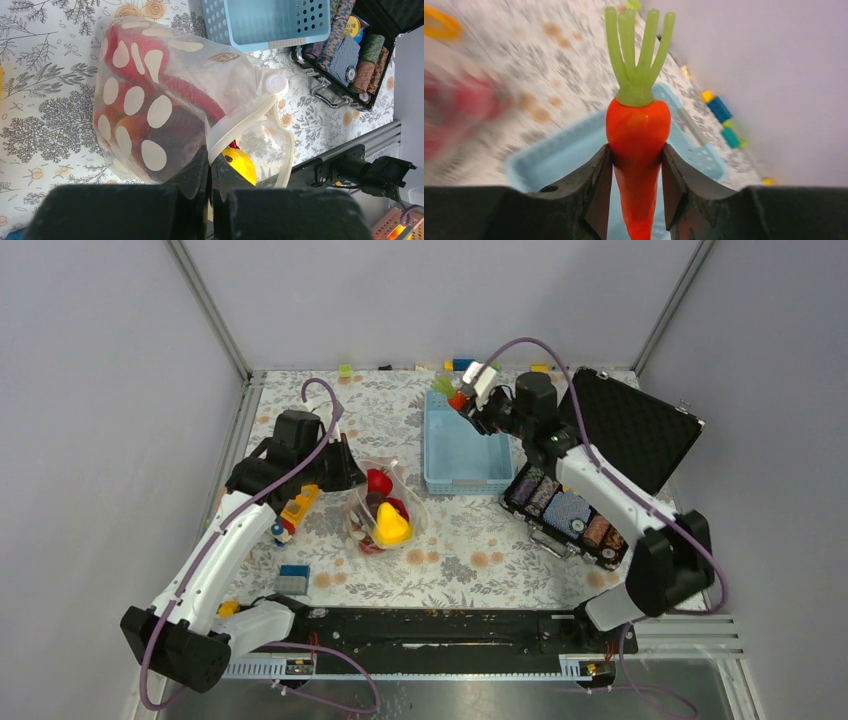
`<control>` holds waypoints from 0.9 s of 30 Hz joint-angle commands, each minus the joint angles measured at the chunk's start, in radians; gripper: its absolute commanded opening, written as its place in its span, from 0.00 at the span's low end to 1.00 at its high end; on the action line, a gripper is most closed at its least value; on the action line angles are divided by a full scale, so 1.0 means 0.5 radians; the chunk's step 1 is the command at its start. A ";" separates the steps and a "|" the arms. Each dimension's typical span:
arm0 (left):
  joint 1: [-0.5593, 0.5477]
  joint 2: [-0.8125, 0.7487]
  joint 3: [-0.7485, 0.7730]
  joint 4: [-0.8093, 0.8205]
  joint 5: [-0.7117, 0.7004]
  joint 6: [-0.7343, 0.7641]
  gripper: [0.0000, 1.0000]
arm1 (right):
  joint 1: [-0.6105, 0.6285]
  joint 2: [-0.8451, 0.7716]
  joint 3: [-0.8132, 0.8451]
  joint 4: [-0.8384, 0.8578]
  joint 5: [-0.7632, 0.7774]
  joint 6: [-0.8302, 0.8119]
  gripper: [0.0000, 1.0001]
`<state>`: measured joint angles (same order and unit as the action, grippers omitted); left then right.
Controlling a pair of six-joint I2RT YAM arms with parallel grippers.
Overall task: Place the food in the zip-top bag and seal the zipper
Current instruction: Place the fake vegetable in the zipper food storage bag.
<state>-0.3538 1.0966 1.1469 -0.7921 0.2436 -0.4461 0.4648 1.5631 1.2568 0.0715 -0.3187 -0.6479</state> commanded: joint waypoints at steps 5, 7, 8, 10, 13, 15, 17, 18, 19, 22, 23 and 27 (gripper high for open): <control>0.015 0.010 0.018 0.026 -0.069 -0.049 0.00 | 0.018 -0.408 -0.503 1.397 -1.014 2.005 0.05; 0.016 0.008 0.012 0.026 -0.064 -0.055 0.00 | 0.037 -0.359 -0.584 1.925 -1.172 2.426 0.02; 0.016 0.007 0.013 0.022 -0.069 -0.056 0.00 | 0.058 -0.319 -0.607 2.175 -1.213 2.636 0.02; 0.014 0.012 0.013 0.021 -0.068 -0.059 0.00 | 0.112 -0.230 -0.607 2.616 -1.287 2.969 0.01; 0.015 0.017 0.012 0.023 -0.063 -0.063 0.00 | 0.241 -0.099 -0.548 2.747 -1.338 3.112 0.00; 0.017 0.019 0.013 0.022 -0.059 -0.065 0.00 | 0.315 -0.040 -0.543 2.723 -1.341 3.077 0.00; 0.017 0.019 0.016 0.021 -0.058 -0.065 0.00 | 0.357 0.002 -0.544 2.695 -1.339 3.060 0.00; 0.022 0.019 0.015 0.022 -0.058 -0.067 0.00 | 0.376 0.016 -0.555 2.675 -1.331 3.033 0.00; 0.024 0.018 0.015 0.023 -0.060 -0.068 0.00 | 0.398 0.025 -0.572 2.642 -1.322 2.983 0.00; 0.029 0.013 0.015 0.023 -0.058 -0.070 0.00 | 0.490 0.014 -0.600 2.266 -1.287 2.657 0.00; 0.031 0.013 0.015 0.025 -0.055 -0.070 0.00 | 0.514 -0.003 -0.607 2.092 -1.248 2.505 0.00; 0.037 0.012 0.015 0.026 -0.035 -0.068 0.00 | 0.540 -0.081 -0.671 1.677 -1.024 2.073 0.00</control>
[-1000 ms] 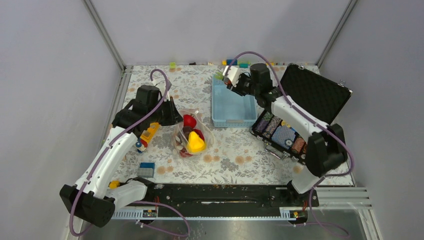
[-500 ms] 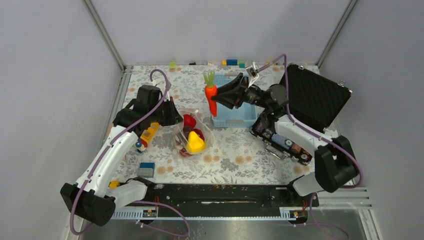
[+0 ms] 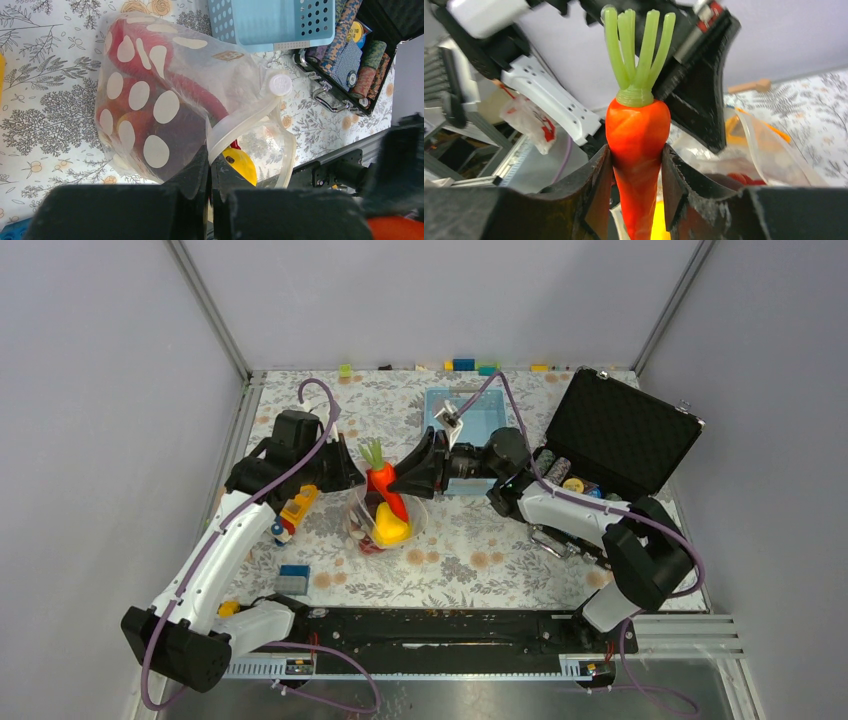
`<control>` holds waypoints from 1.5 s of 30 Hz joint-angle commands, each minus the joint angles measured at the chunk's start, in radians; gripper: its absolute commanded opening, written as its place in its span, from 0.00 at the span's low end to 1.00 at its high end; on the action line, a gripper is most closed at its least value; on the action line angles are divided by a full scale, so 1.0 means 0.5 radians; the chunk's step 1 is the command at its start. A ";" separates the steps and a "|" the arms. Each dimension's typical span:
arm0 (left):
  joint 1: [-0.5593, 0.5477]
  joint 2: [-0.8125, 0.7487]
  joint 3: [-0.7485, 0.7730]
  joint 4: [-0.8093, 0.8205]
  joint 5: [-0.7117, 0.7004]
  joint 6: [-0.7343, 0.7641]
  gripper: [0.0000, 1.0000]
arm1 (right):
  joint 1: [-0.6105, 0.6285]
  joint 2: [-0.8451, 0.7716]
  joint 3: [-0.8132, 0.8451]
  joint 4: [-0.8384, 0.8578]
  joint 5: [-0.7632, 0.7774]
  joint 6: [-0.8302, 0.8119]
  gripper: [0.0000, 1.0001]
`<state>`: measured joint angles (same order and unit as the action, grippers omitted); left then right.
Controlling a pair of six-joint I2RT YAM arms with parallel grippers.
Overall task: Place the food in the zip-top bag and seal the zipper
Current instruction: Place the fake vegetable in the zipper food storage bag.
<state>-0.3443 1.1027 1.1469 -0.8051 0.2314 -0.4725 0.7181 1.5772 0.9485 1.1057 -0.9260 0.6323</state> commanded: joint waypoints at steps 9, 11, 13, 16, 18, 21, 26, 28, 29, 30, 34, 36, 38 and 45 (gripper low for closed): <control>0.022 -0.005 0.019 0.051 -0.004 -0.014 0.00 | 0.069 -0.091 -0.124 -0.609 0.264 -0.729 0.00; 0.024 -0.009 0.017 0.052 0.001 -0.015 0.00 | 0.104 -0.142 -0.112 -0.838 0.368 -0.894 0.00; 0.023 -0.011 0.020 0.050 0.017 -0.015 0.00 | 0.158 -0.201 -0.087 -1.127 0.559 -1.118 0.00; 0.024 -0.014 0.020 0.051 0.045 -0.010 0.00 | 0.231 -0.251 -0.040 -1.465 0.822 -1.382 0.00; 0.023 -0.020 0.017 0.064 0.091 -0.002 0.00 | 0.250 -0.259 -0.005 -1.583 0.919 -1.403 0.00; 0.023 -0.032 0.008 0.087 0.141 0.009 0.00 | 0.301 -0.253 0.075 -1.786 1.048 -1.470 0.00; 0.023 -0.072 -0.008 0.125 0.232 0.031 0.00 | 0.432 -0.182 0.295 -2.179 1.387 -1.630 0.00; 0.023 -0.083 -0.012 0.138 0.273 0.039 0.00 | 0.448 -0.133 0.388 -2.358 1.503 -1.608 0.00; 0.023 -0.089 -0.016 0.145 0.280 0.042 0.00 | 0.456 -0.116 0.430 -2.430 1.528 -1.621 0.00; 0.023 -0.094 -0.017 0.149 0.283 0.043 0.00 | 0.468 -0.096 0.455 -2.485 1.545 -1.657 0.00; 0.023 -0.086 -0.020 0.148 0.268 0.040 0.00 | 0.561 -0.082 0.468 -2.576 1.578 -1.858 0.00; 0.023 -0.078 -0.019 0.150 0.289 0.040 0.00 | 0.597 -0.087 0.463 -2.596 1.577 -1.914 0.00; 0.023 -0.079 -0.018 0.152 0.316 0.040 0.00 | 0.616 -0.090 0.462 -2.604 1.582 -1.949 0.00; 0.024 -0.105 -0.031 0.177 0.352 0.049 0.00 | 0.667 0.042 0.626 -2.820 1.796 -2.083 0.00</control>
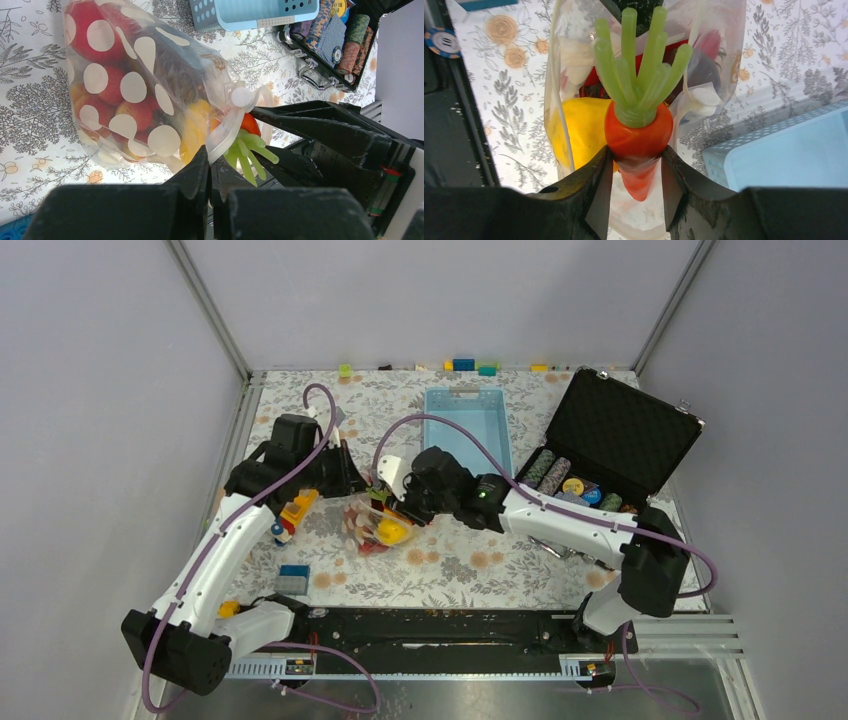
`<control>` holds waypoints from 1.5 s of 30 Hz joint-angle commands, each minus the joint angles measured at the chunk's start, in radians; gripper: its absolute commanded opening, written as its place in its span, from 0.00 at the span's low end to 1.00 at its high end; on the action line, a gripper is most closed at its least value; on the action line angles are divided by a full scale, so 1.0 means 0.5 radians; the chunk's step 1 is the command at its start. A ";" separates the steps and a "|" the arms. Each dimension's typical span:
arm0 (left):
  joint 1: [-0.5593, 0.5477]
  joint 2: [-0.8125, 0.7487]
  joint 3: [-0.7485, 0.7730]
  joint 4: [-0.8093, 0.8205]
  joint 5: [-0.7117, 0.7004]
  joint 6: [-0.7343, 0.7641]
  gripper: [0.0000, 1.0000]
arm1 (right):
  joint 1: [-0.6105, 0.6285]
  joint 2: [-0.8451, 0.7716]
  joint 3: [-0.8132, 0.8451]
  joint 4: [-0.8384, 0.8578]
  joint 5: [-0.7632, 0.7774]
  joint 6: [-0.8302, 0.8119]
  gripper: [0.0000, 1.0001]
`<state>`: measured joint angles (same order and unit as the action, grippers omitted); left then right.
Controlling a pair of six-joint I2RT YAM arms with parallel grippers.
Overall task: Place the food in the zip-top bag and seal the zipper
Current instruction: Place the fake vegetable in the zipper food storage bag.
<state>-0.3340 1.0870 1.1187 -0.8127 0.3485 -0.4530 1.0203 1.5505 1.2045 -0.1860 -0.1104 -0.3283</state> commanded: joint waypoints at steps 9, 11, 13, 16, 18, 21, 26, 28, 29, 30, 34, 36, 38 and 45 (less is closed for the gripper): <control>0.002 -0.066 0.033 0.192 0.130 0.001 0.00 | 0.086 -0.169 -0.094 -0.167 -0.147 -0.406 0.00; 0.002 -0.068 0.038 0.199 0.171 0.001 0.00 | 0.085 -0.176 -0.064 -0.202 -0.233 -0.403 0.00; 0.002 -0.079 0.035 0.227 0.266 0.012 0.00 | 0.086 -0.124 0.030 -0.286 -0.189 -0.342 0.00; -0.006 -0.113 0.013 0.285 0.454 0.038 0.00 | 0.086 0.011 0.224 -0.443 -0.007 -0.182 0.00; -0.020 -0.146 0.002 0.305 0.485 0.055 0.00 | 0.086 0.101 0.339 -0.533 0.106 -0.102 0.00; -0.035 -0.190 -0.004 0.306 0.491 0.080 0.00 | 0.086 0.189 0.435 -0.573 0.274 0.020 0.00; -0.043 -0.216 -0.011 0.307 0.450 0.084 0.00 | 0.073 0.237 0.534 -0.615 0.431 0.274 0.00; -0.045 -0.214 -0.011 0.306 0.447 0.084 0.00 | 0.057 0.247 0.574 -0.640 0.525 0.430 0.01; -0.044 -0.214 -0.011 0.306 0.444 0.082 0.00 | 0.047 0.247 0.585 -0.645 0.568 0.495 0.03; -0.044 -0.214 -0.013 0.306 0.440 0.081 0.00 | 0.035 0.245 0.590 -0.647 0.586 0.562 0.05; -0.044 -0.218 -0.014 0.306 0.421 0.075 0.00 | -0.051 0.252 0.631 -0.693 0.566 0.895 0.07; -0.044 -0.223 -0.017 0.306 0.423 0.072 0.00 | -0.095 0.268 0.663 -0.735 0.540 1.004 0.06; -0.044 -0.225 -0.017 0.306 0.419 0.070 0.00 | -0.135 0.288 0.706 -0.772 0.518 1.091 0.04; -0.045 -0.225 -0.018 0.306 0.420 0.063 0.00 | -0.151 0.306 0.771 -0.814 0.463 1.085 0.05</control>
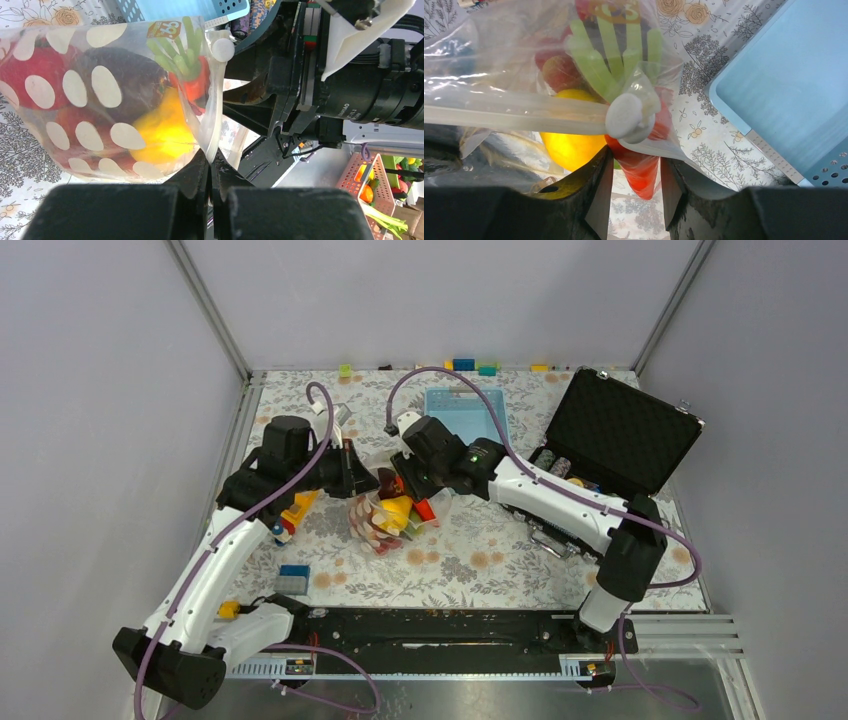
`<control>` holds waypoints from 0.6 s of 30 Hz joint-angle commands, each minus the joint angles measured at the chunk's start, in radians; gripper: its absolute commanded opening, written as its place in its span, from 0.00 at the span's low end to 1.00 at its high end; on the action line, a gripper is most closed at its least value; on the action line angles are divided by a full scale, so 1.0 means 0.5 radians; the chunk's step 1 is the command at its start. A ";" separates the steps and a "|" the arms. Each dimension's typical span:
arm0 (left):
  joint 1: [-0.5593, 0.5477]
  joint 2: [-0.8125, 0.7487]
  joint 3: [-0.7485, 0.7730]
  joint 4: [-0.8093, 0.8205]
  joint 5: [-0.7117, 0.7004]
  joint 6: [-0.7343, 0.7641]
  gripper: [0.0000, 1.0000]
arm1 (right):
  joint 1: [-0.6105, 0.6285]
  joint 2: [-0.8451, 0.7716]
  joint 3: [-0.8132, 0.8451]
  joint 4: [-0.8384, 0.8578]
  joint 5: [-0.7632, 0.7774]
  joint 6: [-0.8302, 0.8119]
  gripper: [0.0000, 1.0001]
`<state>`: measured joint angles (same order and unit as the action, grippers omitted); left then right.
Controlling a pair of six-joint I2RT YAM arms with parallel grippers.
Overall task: Place the food in the zip-top bag and seal the zipper
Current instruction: Place the fake vegetable in the zipper food storage bag.
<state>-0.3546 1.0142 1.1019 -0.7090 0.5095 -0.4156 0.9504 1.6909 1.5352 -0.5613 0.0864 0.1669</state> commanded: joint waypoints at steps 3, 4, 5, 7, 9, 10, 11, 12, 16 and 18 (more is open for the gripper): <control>-0.006 -0.086 0.012 0.112 0.094 -0.024 0.00 | -0.011 0.036 0.108 -0.062 0.056 0.096 0.10; -0.003 -0.087 0.010 0.114 0.090 -0.027 0.00 | -0.011 0.042 0.106 -0.065 0.051 0.098 0.10; -0.005 -0.085 0.009 0.114 0.074 -0.034 0.00 | -0.008 0.042 0.103 -0.070 0.035 0.097 0.11; -0.003 -0.082 0.007 0.114 0.036 -0.047 0.00 | -0.011 0.037 0.096 -0.071 -0.038 0.052 0.18; -0.004 -0.075 0.007 0.114 0.011 -0.060 0.00 | -0.011 0.021 0.075 -0.057 -0.155 -0.016 0.36; -0.005 -0.071 0.006 0.114 0.005 -0.066 0.00 | -0.011 0.003 0.053 -0.036 -0.223 -0.049 0.40; -0.005 -0.068 0.006 0.114 0.000 -0.070 0.00 | -0.010 -0.018 0.027 -0.007 -0.274 -0.079 0.45; -0.004 -0.064 0.008 0.114 -0.002 -0.073 0.00 | -0.011 -0.043 0.001 0.025 -0.310 -0.108 0.49; -0.003 -0.059 0.005 0.113 -0.023 -0.083 0.00 | -0.011 -0.164 -0.086 0.129 -0.420 -0.204 0.67; -0.003 -0.061 0.006 0.111 -0.032 -0.083 0.00 | -0.009 -0.225 -0.110 0.163 -0.443 -0.241 0.72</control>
<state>-0.3542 1.0134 1.1015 -0.7128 0.4927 -0.4435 0.9508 1.6768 1.4975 -0.5442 -0.0689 0.1081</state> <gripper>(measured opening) 0.009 0.683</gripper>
